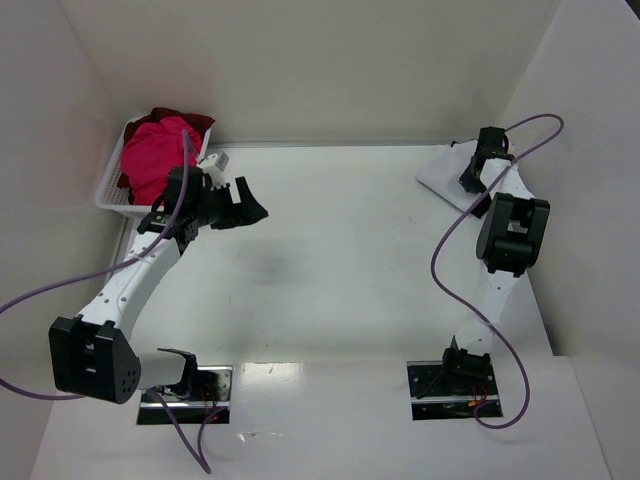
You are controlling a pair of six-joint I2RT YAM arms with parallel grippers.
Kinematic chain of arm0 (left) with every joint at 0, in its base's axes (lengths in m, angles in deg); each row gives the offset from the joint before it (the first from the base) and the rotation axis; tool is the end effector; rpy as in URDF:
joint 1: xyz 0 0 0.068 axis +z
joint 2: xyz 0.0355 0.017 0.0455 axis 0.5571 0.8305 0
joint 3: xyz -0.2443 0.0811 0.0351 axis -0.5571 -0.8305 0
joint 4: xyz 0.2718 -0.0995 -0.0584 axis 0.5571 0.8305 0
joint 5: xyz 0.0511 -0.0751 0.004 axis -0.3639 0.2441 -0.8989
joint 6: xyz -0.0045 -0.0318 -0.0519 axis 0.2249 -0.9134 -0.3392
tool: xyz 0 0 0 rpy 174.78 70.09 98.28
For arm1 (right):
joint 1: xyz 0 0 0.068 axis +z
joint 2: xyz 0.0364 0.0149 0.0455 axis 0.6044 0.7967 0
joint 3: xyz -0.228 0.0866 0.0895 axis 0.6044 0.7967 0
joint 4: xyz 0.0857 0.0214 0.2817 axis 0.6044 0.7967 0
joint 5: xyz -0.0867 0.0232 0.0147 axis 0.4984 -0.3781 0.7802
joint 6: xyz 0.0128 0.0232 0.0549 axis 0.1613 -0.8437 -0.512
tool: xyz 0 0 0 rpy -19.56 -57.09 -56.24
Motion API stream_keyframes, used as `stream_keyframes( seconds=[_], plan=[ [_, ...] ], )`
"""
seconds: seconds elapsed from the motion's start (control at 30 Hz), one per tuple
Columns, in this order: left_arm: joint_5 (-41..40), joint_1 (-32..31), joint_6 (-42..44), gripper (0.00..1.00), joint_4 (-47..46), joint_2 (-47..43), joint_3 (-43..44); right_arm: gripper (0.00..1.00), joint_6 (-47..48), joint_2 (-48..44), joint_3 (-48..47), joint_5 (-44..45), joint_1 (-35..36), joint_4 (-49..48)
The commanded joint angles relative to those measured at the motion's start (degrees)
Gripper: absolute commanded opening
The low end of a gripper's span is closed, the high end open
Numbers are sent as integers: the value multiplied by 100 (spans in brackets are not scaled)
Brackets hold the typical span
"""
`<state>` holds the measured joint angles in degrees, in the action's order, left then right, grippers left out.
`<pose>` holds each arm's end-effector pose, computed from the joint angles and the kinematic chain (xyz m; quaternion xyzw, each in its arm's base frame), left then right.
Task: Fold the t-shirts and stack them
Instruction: Put the neatly folded tshirt into the corner of the board with the right arm
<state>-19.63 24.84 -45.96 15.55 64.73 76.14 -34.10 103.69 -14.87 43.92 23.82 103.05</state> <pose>0.3276 -0.0675 0.2925 -0.0487 0.8567 -0.2924 0.4221 0.5050 -0.1272 0.1782 0.3066 0.8875 -0.0483 0.3405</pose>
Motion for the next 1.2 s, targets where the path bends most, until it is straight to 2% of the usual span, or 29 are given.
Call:
stream_keyframes(
  seconds=[0.0,0.2,0.37,0.43,0.47,0.57,0.6,0.67,0.7,0.77,0.9,0.93,1.03,1.17],
  plan=[
    [12,40,134,92,-33,35,-35,10,23,-235,286,601,45,5],
    [72,40,187,92,-33,-34,-87,10,-30,-403,340,962,45,303],
    [126,40,239,92,-34,-201,-88,23,-30,-1043,112,779,45,427],
    [126,40,292,96,19,-255,-27,28,-30,-1377,164,567,45,358],
    [126,40,292,100,71,-316,61,36,-30,-1762,225,453,45,305],
    [-40,40,503,100,256,-316,298,56,-30,-2587,603,-249,45,6],
    [-276,40,555,100,309,-316,499,66,31,-2783,821,-817,45,-73],
    [-611,40,670,100,379,-369,685,79,31,-3161,1068,-1426,45,-362],
    [-760,40,783,100,380,-369,764,90,31,-3485,1278,-1742,97,-442],
    [-885,40,942,100,380,-317,1001,98,101,-3716,1351,-2446,272,-443],
    [-394,93,1066,100,142,-106,1238,100,313,-4076,1674,-2589,1237,-241],
    [-297,93,1013,100,90,-18,1318,100,121,-4277,1824,-2467,1701,-337],
    [-112,93,811,100,28,612,1677,100,-240,-4586,2501,-2466,2223,-864],
    [-191,93,863,100,484,1238,2056,100,-810,-4867,3186,-2353,2890,-1356]
  ],
)
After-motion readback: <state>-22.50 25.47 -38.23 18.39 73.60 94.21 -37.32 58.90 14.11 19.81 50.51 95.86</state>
